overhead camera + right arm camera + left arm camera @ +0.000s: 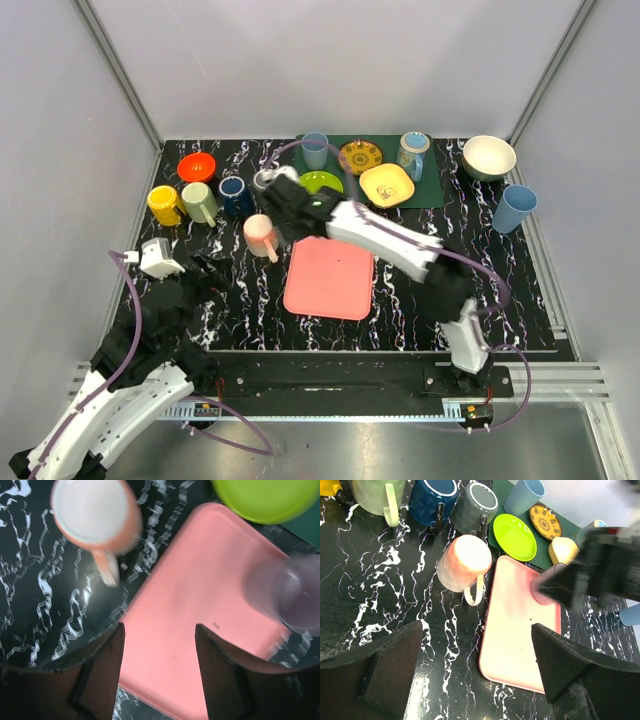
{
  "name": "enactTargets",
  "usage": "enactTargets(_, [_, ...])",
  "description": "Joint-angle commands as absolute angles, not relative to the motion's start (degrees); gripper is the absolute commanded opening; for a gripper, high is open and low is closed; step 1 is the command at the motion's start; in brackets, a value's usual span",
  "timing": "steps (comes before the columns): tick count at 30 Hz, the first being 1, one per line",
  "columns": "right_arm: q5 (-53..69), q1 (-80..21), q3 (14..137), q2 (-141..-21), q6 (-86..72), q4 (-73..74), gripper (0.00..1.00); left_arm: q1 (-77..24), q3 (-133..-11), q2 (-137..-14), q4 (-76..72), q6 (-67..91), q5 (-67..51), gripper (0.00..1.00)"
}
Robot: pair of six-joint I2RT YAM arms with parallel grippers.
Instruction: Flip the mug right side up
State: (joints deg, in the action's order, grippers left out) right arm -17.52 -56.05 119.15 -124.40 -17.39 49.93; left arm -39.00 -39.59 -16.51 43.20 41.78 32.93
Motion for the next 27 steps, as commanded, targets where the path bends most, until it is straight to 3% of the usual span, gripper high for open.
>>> enactTargets(1, [-26.80, -50.74, 101.20, -101.28, -18.02, 41.41, 0.64, -38.94, -38.94, -17.92, 38.33, 40.17, 30.33, 0.92])
enactTargets(7, [-23.83, -36.50, 79.91, -87.37, -22.40, 32.97, 0.61, -38.94, -35.77, -27.12, 27.61, 40.43, 17.86, 0.85])
enactTargets(10, [-18.90, -31.30, 76.12, -87.10, -24.26, 28.49, 0.52, -38.94, -36.47, -34.59, 23.39, 41.04, 11.71, 0.79])
enactTargets(18, [-18.29, -26.55, 84.45, -98.87, -23.73, 23.12, 0.14, -39.02, -37.09, -41.22, 20.48, 42.45, 5.98, 0.61])
enactTargets(23, [-15.65, -24.79, 91.47, -107.03, -23.38, 21.88, 0.07, -39.02, -34.81, -41.39, 19.25, 43.42, 4.75, 0.44])
enactTargets(27, [-12.48, -24.08, 96.50, -112.67, -22.85, 22.32, 0.06, -39.02, -34.19, -42.36, 19.25, 43.59, 3.78, 0.39])
